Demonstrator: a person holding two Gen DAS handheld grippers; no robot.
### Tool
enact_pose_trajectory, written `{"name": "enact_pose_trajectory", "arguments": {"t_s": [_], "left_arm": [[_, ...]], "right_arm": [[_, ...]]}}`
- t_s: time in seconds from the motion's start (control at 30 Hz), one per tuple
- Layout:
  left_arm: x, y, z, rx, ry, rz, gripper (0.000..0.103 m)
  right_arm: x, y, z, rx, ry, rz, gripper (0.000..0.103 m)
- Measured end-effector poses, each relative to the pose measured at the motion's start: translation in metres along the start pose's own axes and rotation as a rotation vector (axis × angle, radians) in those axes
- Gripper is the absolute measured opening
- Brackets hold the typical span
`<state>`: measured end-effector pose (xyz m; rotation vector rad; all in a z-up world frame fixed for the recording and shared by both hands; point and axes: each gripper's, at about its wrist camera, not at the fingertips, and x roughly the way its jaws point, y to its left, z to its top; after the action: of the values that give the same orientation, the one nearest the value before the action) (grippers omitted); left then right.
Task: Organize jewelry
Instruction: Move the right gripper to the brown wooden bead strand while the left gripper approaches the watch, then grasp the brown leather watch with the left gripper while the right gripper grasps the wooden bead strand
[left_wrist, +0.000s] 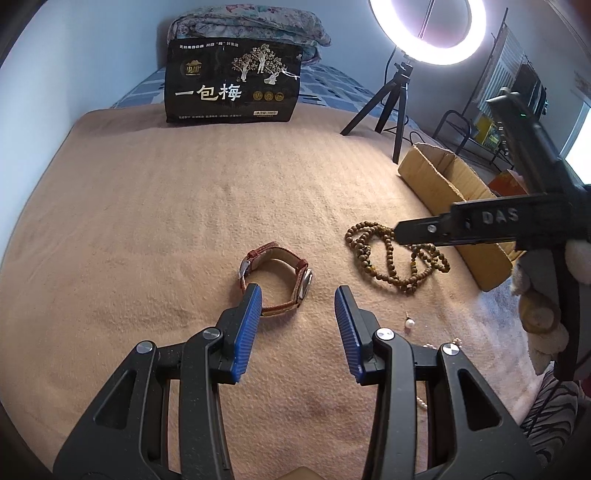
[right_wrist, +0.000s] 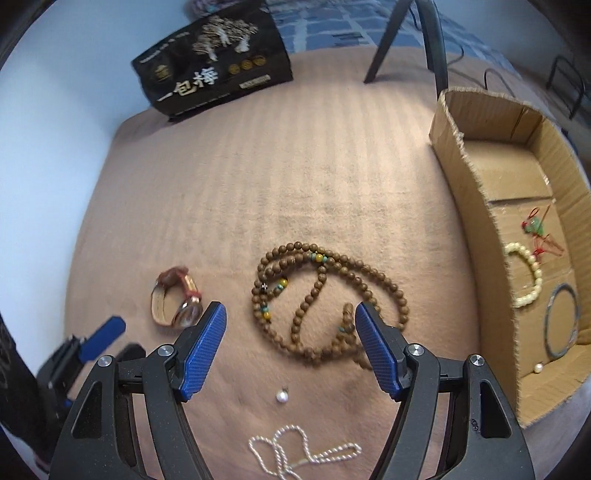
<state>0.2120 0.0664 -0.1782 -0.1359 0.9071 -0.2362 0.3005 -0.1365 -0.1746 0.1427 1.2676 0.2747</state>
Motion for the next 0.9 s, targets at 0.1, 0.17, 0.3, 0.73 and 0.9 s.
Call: {"name": "enact_pose_trajectory", "arguments": {"t_s": [0.1,0.17,0.3,0.73,0.9], "left_arm": [[0.005,0.000,0.001,0.009,0.004,-0.001,0.042],[0.008,-0.001,0.001,0.020,0.008,-0.004,0.041],[0.012,-0.003,0.002,0.045,0.011,-0.002,0.041],[0.034,-0.007,0.003,0.085,0.041,0.010,0.041],[0.043,-0.011,0.002,0.122,0.062,0.022,0.041]], "right_arm": [[0.013,-0.004,0.006,0.049,0.023,0.001,0.072],[0.021,-0.006,0.010,0.084,0.036,0.004,0.072],[0.031,-0.009,0.015,0.140,0.045,0.008,0.072],[0.069,0.014,0.042,0.103,0.042,-0.088,0.072],[0.084,0.028,0.048,0.010,0.058,-0.165,0.072]]}}
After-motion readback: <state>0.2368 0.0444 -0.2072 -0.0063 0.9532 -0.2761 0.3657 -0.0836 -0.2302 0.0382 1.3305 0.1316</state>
